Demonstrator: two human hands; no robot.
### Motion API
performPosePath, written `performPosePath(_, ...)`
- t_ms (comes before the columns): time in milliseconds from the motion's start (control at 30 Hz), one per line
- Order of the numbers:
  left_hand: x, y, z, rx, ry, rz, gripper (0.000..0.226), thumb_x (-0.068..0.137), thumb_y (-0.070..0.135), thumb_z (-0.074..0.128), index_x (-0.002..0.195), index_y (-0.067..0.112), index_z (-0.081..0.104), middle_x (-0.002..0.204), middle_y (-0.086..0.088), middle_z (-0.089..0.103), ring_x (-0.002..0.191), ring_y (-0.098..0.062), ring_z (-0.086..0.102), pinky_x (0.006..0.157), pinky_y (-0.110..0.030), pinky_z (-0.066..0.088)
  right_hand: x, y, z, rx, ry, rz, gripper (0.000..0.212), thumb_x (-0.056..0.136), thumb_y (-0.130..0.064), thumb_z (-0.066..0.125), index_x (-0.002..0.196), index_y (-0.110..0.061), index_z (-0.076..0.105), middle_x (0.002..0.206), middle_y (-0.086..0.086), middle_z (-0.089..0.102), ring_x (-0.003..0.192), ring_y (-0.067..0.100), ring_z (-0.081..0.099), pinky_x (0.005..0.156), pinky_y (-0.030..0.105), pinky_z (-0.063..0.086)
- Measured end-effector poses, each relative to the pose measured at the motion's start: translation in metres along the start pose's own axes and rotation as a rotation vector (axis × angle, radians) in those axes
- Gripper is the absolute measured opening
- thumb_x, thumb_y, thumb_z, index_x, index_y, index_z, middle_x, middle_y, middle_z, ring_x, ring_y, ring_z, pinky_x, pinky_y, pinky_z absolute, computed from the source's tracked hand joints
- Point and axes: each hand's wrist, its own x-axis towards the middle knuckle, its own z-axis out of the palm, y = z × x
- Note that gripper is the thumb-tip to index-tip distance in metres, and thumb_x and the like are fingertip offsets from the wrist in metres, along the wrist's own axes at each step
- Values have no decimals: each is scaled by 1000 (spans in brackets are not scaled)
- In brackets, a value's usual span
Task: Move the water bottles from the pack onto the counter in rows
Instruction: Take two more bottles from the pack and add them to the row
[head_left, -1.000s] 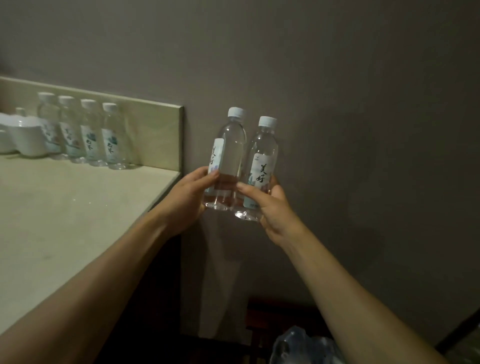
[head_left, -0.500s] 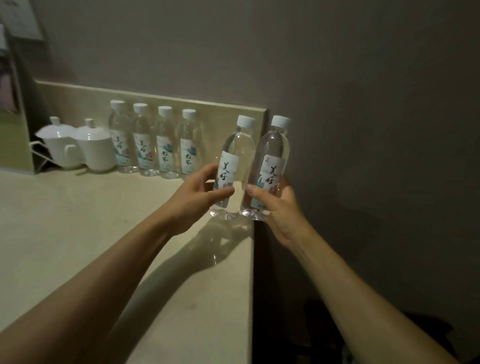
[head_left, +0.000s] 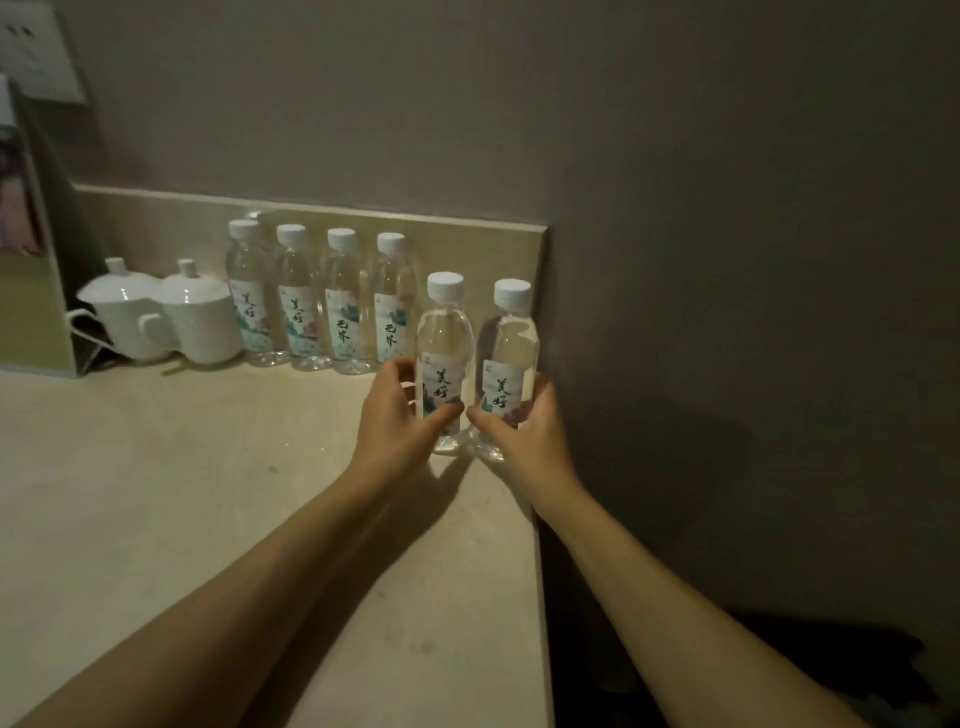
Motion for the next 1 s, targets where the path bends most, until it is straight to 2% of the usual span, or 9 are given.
performPosePath(100, 0, -2, 4, 43, -3, 29, 49, 80, 13, 79, 114, 26, 44, 98, 24, 54, 81, 21, 59, 62, 1, 46, 3, 3, -2, -27, 27, -1, 52, 76, -11, 79, 114, -25, 46, 92, -9, 61, 74, -14, 63, 57, 8, 49)
performPosePath(200, 1, -3, 3, 71, -30, 32, 50, 82, 15, 77, 117, 27, 42, 100, 26, 53, 83, 14, 59, 63, 0, 47, 5, 6, -3, -89, 8, 9, 55, 77, -17, 79, 121, -23, 47, 97, -12, 62, 81, -8, 66, 60, 9, 50)
performPosePath(267, 0, -4, 2, 114, -41, 36, 52, 82, 17, 77, 121, 25, 44, 108, 22, 55, 92, 5, 58, 67, -6, 48, 4, 9, -8, -179, -33, 27, 55, 78, -23, 78, 124, -20, 48, 106, -9, 64, 96, 2, 66, 62, 10, 51)
performPosePath(300, 1, -5, 1, 151, -46, 33, 54, 82, 18, 78, 125, 23, 45, 114, 16, 57, 98, 0, 57, 71, -9, 47, 3, 10, -11, -258, -62, 36, 56, 78, -27, 78, 126, -18, 49, 112, -5, 63, 105, 9, 65, 67, 13, 52)
performPosePath(400, 1, -8, -2, 299, -22, 4, 64, 78, 25, 81, 132, 16, 48, 126, 1, 58, 109, -15, 57, 82, -21, 48, -1, 13, -19, -649, -67, 66, 71, 75, -43, 75, 133, -17, 44, 127, 2, 52, 119, 20, 51, 93, 39, 51)
performPosePath(467, 2, -11, -2, 368, -11, 9, 62, 76, 30, 82, 128, 14, 54, 121, -2, 63, 106, -19, 60, 86, -32, 53, -4, 12, -19, -758, -2, 31, 69, 74, -47, 75, 129, -18, 46, 125, 2, 50, 119, 20, 47, 96, 44, 48)
performPosePath(533, 4, -14, 0, 387, -3, 14, 54, 75, 32, 82, 121, 16, 59, 114, -2, 66, 100, -20, 62, 85, -39, 55, -4, 13, -16, -719, 28, 5, 62, 74, -42, 77, 124, -18, 48, 122, 3, 52, 115, 21, 52, 93, 44, 51)
performPosePath(667, 10, -20, 0, 438, 14, 40, 48, 77, 36, 79, 118, 19, 60, 113, -1, 65, 98, -20, 62, 84, -43, 56, 4, 12, -10, -664, 45, 36, 59, 77, -33, 76, 127, -14, 50, 123, 5, 55, 114, 21, 57, 91, 43, 54)
performPosePath(1000, 32, -31, -3, 414, -22, 102, 52, 80, 37, 77, 124, 16, 60, 116, -4, 65, 98, -21, 61, 83, -36, 53, 18, 8, 8, -671, 123, 65, 52, 81, -25, 75, 124, -9, 51, 126, 10, 59, 114, 25, 59, 91, 42, 54)
